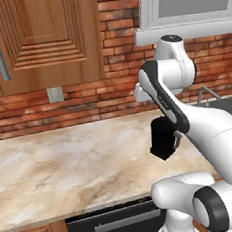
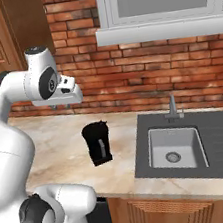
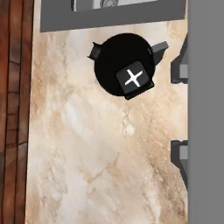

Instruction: Turn on the sink faucet and place the jug under the water for a few seconds to fill it up.

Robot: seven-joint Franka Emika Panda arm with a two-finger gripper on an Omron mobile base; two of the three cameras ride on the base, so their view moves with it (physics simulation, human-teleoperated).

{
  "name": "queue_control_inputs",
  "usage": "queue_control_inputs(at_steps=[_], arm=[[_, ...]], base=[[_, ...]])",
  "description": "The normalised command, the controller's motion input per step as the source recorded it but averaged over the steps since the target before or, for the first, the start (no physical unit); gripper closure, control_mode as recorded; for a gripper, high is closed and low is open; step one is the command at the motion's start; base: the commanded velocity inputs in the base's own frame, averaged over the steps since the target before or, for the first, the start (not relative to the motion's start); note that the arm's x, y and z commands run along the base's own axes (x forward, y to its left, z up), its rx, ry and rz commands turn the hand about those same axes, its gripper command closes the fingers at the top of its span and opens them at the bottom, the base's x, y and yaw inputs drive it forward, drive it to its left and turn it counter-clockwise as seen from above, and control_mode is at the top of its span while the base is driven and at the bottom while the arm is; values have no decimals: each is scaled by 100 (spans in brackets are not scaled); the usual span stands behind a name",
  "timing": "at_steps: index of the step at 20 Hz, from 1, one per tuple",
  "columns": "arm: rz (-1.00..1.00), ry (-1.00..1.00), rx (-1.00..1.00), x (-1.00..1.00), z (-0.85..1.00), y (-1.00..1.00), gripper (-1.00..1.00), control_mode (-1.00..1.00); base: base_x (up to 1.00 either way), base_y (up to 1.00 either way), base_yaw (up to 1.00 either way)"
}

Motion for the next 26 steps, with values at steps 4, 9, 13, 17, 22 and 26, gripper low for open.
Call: queue_control_inputs(at_steps=[4, 9, 13, 17, 22, 26], arm=[[0, -2, 0, 0, 0, 0, -100, 100], [0, 0, 0, 0, 0, 0, -100, 100], [0, 0, 0, 0, 0, 0, -100, 100], [0, 0, 0, 0, 0, 0, -100, 100], [0, 0, 0, 0, 0, 0, -100, 100], [0, 0, 0, 0, 0, 0, -100, 100]], base=[[-17, -15, 0], [-38, -75, -1], [-28, -92, 0], [-12, -86, 0], [0, -64, 0], [3, -23, 0]])
